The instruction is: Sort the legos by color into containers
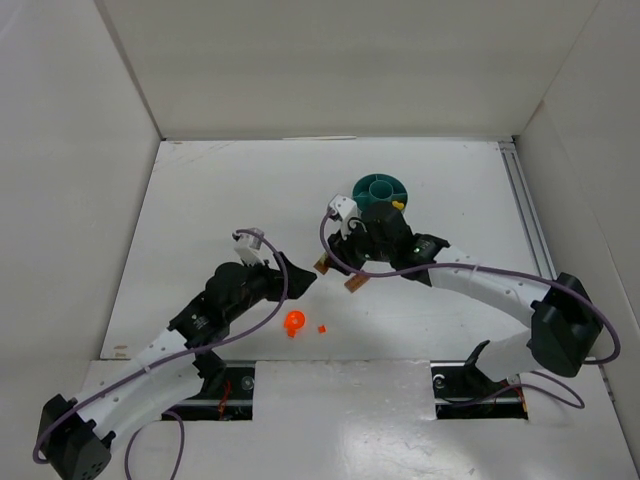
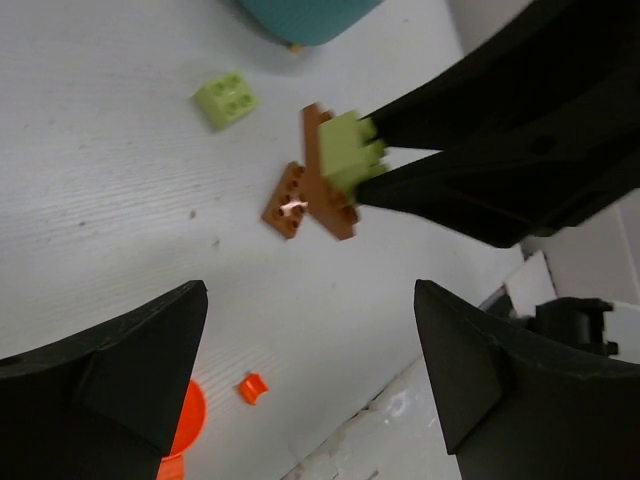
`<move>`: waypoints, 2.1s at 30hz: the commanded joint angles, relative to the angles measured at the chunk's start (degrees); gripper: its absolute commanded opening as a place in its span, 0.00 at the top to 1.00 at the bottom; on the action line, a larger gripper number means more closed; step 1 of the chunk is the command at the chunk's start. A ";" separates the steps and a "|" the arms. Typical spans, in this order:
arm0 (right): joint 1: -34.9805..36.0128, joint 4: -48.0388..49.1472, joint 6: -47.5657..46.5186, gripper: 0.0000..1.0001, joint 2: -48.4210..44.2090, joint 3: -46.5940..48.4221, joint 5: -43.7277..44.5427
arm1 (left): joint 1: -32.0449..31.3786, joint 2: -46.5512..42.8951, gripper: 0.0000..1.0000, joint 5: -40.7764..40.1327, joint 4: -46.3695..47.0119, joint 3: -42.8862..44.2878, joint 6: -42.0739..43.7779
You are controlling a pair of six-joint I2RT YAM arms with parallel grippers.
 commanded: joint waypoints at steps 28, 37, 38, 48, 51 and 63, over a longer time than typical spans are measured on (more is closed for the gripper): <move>0.08 10.85 4.49 0.86 -5.80 -2.61 -16.16 | 0.06 -1.65 0.56 8.66 14.71 -2.47 4.00; 0.08 11.38 4.49 0.86 -6.33 -4.28 -17.75 | 0.06 -1.11 0.83 7.97 16.73 -3.09 2.32; 0.08 11.38 4.49 0.86 -6.33 -4.28 -17.75 | 0.06 -1.11 0.92 7.96 16.73 -3.09 2.32; -4.65 11.38 4.49 0.86 -8.25 -5.33 -15.38 | 0.06 -3.66 1.00 -0.45 10.42 -3.61 -0.30; -9.40 10.33 3.18 0.86 -9.66 -5.86 -15.37 | 0.06 -3.66 1.00 -4.32 6.29 -3.09 -1.18; -17.58 -7.24 -10.35 0.83 2.69 10.90 10.00 | 0.59 9.51 1.00 -11.73 4.52 2.97 -1.90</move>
